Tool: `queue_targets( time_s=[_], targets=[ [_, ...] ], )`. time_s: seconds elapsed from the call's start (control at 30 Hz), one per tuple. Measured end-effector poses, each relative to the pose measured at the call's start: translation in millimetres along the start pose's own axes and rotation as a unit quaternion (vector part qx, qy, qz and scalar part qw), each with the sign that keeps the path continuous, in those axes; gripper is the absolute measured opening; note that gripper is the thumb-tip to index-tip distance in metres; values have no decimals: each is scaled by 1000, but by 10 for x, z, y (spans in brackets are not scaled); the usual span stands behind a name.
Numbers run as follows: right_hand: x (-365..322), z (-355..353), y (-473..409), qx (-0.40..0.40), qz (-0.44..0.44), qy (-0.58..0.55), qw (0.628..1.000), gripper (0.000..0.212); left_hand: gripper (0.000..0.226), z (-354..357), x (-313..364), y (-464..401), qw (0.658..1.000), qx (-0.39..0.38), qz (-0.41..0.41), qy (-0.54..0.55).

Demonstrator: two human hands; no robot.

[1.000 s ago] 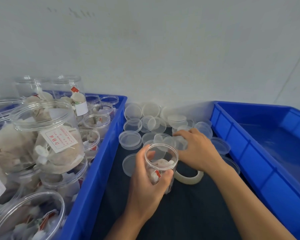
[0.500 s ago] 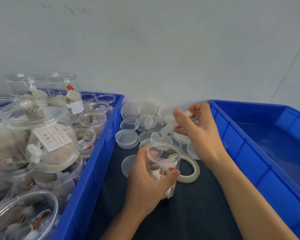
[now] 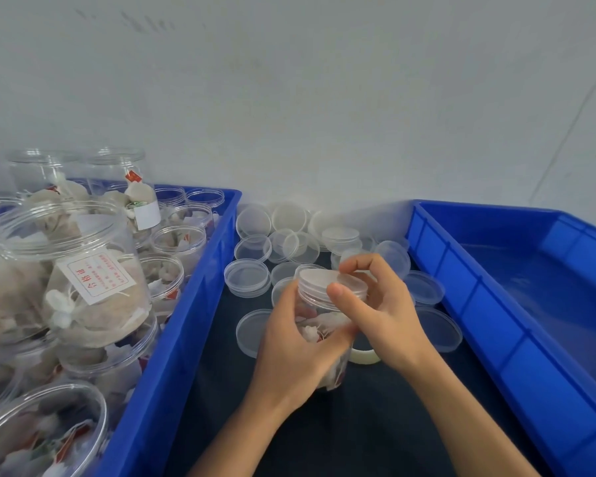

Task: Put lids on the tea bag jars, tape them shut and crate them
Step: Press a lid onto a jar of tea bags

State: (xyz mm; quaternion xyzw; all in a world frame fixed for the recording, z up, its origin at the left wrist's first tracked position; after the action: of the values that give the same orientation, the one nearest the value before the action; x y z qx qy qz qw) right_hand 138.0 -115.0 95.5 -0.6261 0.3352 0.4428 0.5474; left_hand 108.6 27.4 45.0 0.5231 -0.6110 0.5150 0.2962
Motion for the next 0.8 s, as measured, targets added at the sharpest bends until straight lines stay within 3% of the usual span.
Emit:
queue_targets(
  time_s=[0.23,0.4,0.53,0.7,0.8],
  targets=[
    [123,-50,-11,-9,-13,-106,994,35,49,78,24,-49,996,-65,6,64],
    [134,-17,3,-26,-8,-151,988,25,55,113,-11,-68,984,-109,4,143],
    [109,26,41,-24,-11,-156,987,34,56,124,-43,-88,973,-134,1,187],
    [122,29,99,-19,7,-122,992,45,61,97,-71,-88,992,-93,8,85],
    [163,12,137,-11,30,-89,996,35,58,78,-112,-69,998,-53,6,28]
  ],
)
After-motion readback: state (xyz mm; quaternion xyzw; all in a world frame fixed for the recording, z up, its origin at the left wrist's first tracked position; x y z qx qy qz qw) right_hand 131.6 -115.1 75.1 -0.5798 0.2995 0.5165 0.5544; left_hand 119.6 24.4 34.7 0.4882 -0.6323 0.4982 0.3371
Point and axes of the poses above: each hand's wrist, its own y-axis away from the middle knuckle, its own z-axis out of the palm, x = y × z, the point moved 9 cm from there along -y, towards the middle knuckle, and after that the axes turned 12 degrees about -y, right-handed, at the moved point
